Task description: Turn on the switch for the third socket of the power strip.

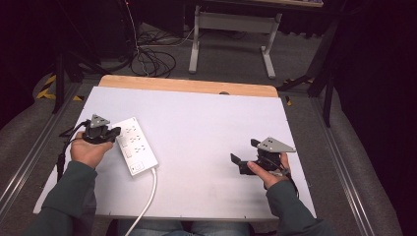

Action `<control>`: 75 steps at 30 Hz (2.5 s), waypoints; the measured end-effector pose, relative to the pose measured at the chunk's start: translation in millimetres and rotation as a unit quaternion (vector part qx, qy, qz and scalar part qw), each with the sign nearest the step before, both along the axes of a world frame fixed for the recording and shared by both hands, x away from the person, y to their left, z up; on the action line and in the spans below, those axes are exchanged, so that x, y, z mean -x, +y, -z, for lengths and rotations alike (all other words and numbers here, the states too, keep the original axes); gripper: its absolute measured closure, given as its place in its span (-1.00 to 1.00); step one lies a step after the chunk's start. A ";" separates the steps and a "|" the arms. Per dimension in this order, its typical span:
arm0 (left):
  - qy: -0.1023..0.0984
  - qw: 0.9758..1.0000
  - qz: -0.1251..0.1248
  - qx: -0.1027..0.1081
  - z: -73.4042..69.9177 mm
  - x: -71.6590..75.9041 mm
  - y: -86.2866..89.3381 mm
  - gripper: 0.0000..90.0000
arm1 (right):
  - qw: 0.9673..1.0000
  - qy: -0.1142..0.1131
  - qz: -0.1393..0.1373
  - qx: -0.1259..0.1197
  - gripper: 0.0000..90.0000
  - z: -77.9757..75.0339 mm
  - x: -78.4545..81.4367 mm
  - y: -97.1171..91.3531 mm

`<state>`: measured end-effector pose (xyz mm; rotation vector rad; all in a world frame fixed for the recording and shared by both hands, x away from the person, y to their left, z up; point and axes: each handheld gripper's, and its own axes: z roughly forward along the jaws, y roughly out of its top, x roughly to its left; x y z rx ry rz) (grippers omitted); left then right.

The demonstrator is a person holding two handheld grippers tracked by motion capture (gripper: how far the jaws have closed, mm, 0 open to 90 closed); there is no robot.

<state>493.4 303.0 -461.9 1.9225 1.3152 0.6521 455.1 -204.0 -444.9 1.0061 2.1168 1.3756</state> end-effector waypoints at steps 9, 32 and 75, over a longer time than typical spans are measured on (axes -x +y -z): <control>0.014 1.000 0.011 -0.018 4.6 -4.7 -3.5 1.00 | 1.000 0.000 0.000 0.000 -0.88 0.2 -0.1 0.1; 0.020 0.999 0.009 -0.050 7.5 -3.6 -7.8 1.00 | 1.000 -0.001 0.002 0.000 -0.87 -0.1 0.4 0.0; -0.112 0.985 0.006 0.131 -37.0 45.0 4.4 1.00 | 1.000 0.003 -0.002 0.002 -0.87 0.6 -3.4 3.3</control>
